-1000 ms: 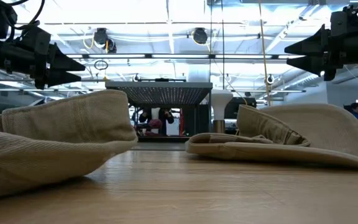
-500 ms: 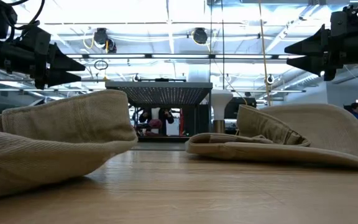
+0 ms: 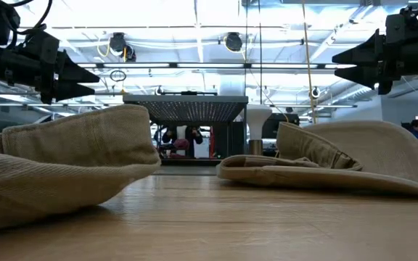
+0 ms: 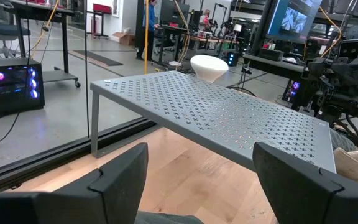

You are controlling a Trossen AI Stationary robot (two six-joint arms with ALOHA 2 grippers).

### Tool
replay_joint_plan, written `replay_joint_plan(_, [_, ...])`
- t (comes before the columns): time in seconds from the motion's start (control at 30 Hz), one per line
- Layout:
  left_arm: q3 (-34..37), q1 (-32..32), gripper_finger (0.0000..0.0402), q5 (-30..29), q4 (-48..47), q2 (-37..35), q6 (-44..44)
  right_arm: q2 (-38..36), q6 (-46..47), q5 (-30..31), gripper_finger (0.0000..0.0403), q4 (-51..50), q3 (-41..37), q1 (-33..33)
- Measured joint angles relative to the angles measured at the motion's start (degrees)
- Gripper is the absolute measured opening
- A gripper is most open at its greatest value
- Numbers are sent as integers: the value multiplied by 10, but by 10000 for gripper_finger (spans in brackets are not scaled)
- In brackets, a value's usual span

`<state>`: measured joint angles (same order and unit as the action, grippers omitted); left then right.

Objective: Pick & Place hat
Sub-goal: Put the right black cap on the shelf

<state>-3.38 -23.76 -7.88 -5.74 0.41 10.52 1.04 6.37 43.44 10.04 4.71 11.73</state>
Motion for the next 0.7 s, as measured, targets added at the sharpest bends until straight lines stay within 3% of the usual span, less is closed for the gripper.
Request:
replay_joint_plan(0.37, [0,0,294,0,0,0,0,8,21,0,251,-5,3,0])
replay_joint_plan(0.7, [0,0,294,0,0,0,0,100,20,-1,251,-85,114,0])
